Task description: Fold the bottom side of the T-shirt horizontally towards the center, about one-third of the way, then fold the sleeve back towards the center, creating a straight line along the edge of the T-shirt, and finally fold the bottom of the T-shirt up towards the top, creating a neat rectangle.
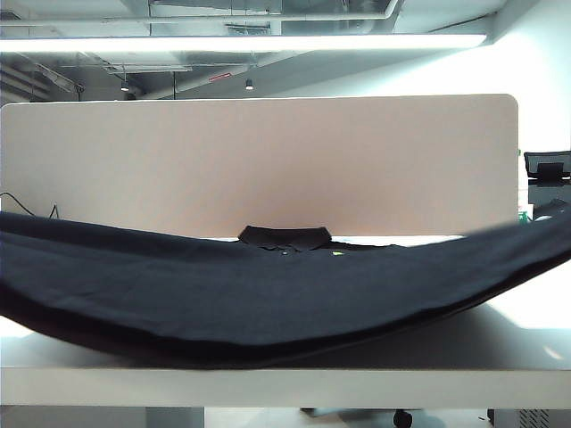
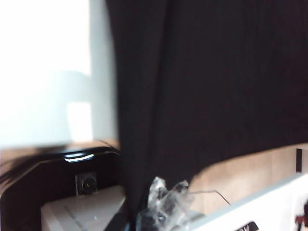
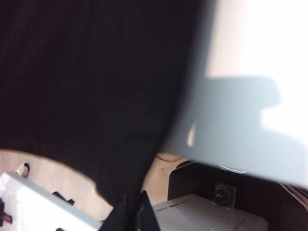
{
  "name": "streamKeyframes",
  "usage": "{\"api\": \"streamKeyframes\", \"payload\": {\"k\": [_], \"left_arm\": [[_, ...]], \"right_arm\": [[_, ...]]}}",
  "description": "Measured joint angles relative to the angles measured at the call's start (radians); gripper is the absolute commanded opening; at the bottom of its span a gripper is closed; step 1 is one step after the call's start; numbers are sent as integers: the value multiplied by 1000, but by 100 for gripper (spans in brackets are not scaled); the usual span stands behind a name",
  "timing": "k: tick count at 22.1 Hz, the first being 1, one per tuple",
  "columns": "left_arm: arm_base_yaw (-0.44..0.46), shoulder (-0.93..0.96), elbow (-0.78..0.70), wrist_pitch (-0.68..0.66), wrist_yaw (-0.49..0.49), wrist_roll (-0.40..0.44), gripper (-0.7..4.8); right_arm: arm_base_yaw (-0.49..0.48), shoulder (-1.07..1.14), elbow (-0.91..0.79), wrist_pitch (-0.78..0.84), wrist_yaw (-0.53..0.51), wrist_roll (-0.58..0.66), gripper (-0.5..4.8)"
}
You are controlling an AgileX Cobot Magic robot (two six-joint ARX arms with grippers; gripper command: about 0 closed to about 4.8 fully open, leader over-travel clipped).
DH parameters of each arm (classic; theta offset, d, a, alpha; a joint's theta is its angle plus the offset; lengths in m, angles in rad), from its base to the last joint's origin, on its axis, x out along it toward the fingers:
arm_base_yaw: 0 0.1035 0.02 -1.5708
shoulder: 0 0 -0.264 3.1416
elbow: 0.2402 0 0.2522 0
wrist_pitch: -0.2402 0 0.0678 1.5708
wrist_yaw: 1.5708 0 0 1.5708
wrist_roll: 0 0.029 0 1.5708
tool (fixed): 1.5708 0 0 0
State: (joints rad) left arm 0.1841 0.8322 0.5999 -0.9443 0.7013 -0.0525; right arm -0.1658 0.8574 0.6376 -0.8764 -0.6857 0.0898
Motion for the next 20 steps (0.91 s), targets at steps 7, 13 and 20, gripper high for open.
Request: {"api": "streamKeyframes", "payload": {"k": [7,13,20], "left_arm": [[7,-109,-1,-43,52,-26,-6],[23,-130,-1,194,57,-200,-6],[11,146,34,659,123,-386,-6]], "right_arm": [[1,-142,-2,-101,-19,18,-6],[0,-95,-2,100,-40,113,-6],[0,224,141,391,-111,185,-6]]}}
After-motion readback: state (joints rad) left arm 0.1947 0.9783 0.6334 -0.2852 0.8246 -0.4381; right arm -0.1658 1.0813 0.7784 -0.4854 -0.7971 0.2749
